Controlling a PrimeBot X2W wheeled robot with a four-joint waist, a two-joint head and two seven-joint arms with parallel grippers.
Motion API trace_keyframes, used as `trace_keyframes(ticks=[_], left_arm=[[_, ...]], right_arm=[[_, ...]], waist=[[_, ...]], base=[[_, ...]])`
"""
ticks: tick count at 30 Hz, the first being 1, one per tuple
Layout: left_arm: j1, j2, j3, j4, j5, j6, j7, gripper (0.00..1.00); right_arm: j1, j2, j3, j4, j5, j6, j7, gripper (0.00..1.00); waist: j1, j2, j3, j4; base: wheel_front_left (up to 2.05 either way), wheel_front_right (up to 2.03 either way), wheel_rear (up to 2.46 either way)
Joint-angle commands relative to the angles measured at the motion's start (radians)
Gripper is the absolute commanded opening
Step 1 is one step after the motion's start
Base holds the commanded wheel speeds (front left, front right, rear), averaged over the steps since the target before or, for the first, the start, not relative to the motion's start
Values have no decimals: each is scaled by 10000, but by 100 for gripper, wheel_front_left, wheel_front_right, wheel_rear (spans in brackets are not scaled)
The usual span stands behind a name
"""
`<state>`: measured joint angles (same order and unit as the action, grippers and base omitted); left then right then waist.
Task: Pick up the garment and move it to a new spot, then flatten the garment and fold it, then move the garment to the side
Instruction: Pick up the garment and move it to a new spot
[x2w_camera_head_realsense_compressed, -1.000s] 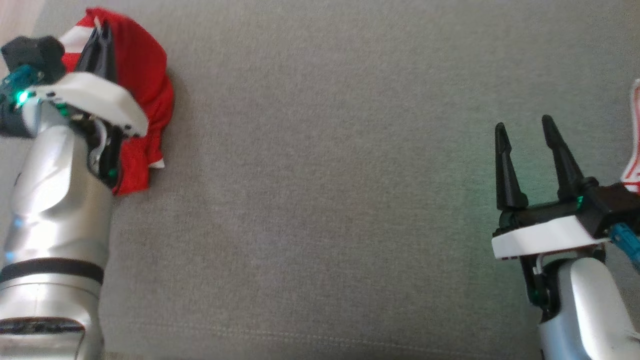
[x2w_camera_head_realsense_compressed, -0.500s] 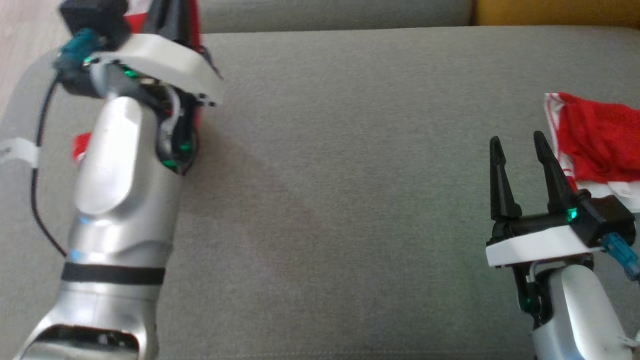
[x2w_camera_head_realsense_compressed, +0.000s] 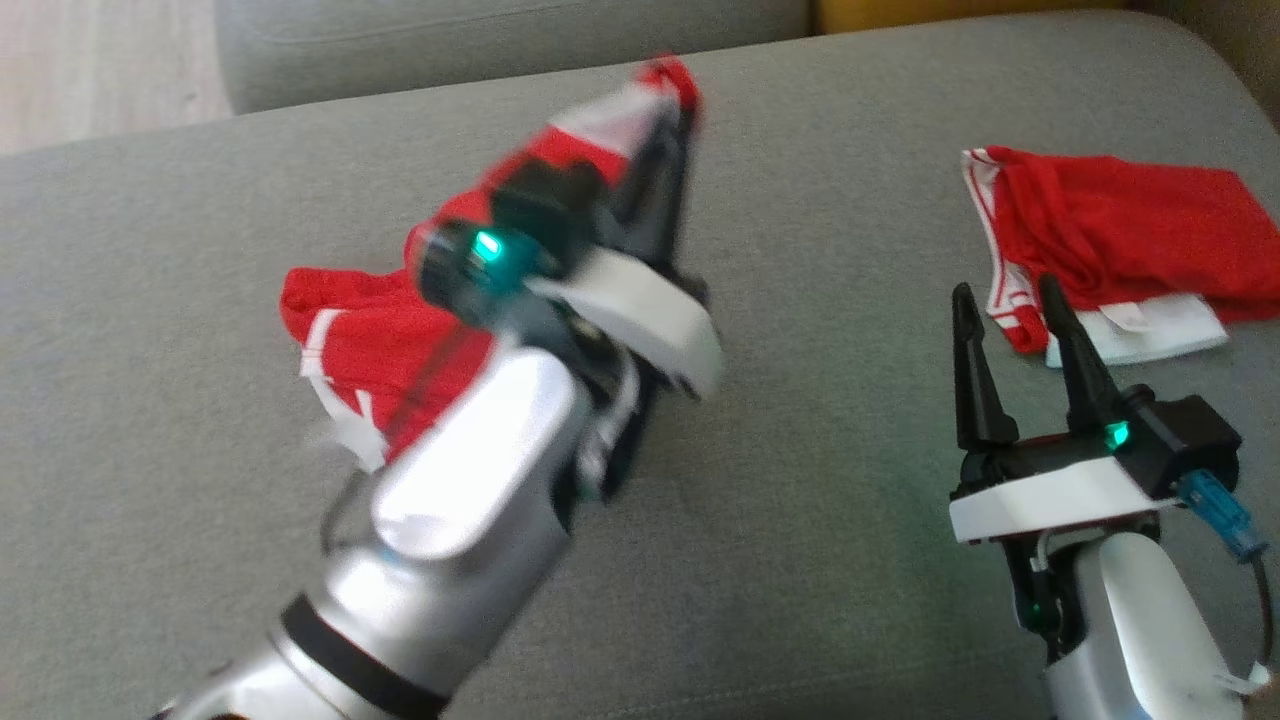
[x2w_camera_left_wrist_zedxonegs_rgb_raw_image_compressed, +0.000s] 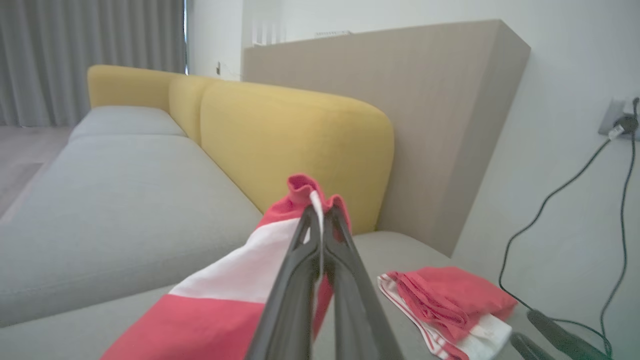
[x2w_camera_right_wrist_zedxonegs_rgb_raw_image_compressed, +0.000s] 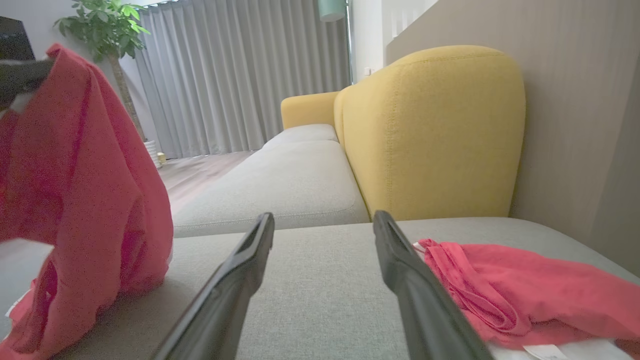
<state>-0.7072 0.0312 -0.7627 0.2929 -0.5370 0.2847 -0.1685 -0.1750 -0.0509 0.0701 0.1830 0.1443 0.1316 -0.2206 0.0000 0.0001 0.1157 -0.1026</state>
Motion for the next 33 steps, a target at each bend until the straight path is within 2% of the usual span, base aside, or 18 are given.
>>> trace_keyframes(ticks=[1,4,6,7,8,9,14,19,22,26,27,30,33], left_arm=[[-347,193,30,-368,-179,150,-125,0],[-335,192,-1275,-299,-757,499,-249,0],[-357,192,-2059,-152,-1018,576,-276,0],[-340,192,-2411,-38,-1165,582,-243,24],[-288,192,-2707,75,-1335,594,-186,74],[-231,192,-2929,158,-1536,591,-157,100],[-232,192,-3557,664,-2067,498,-266,100],[-602,304,-2823,1210,-2169,671,-725,100],[-750,819,-1969,1282,-2171,737,-873,100],[-538,1844,-930,994,-1949,726,-924,100],[-538,1844,-930,994,-1949,726,-924,100],[138,2647,-157,476,-1551,638,-929,100],[1321,3208,678,35,-1320,525,-930,100]], right_arm=[[-479,6,279,-265,79,-9,-100,100],[-552,6,317,-208,131,-9,-145,100],[-590,6,317,-163,155,-9,-177,100],[-597,6,314,-140,163,-9,-193,100],[-596,6,310,-116,168,-9,-209,100],[-590,6,298,-90,174,-9,-223,100],[-521,6,144,72,120,-9,-279,100],[-495,7,81,155,62,-9,-309,100],[-442,7,-13,160,7,-9,-312,100],[-294,7,-116,167,-64,-9,-268,100],[-294,7,-116,167,-64,-9,-268,100],[-152,7,-106,157,-79,-9,-217,100],[-2,7,-103,131,-63,-9,-162,100]], waist=[[0,-1,113,-208],[0,-1,228,-405],[0,-1,301,-464],[0,-1,322,-472],[0,-1,341,-469],[0,-1,362,-450],[0,-1,332,-145],[0,-1,164,372],[0,-1,27,750],[0,-1,-189,1227],[0,-1,-189,1227],[0,-1,-328,1541],[0,-1,-419,1791]], base=[[0,0,0],[0,0,0],[0,0,0],[0,0,0],[0,0,0],[0,0,0],[0,0,0],[0,0,0],[0,0,0],[0,0,0],[0,0,0],[0,0,0],[0,0,0]])
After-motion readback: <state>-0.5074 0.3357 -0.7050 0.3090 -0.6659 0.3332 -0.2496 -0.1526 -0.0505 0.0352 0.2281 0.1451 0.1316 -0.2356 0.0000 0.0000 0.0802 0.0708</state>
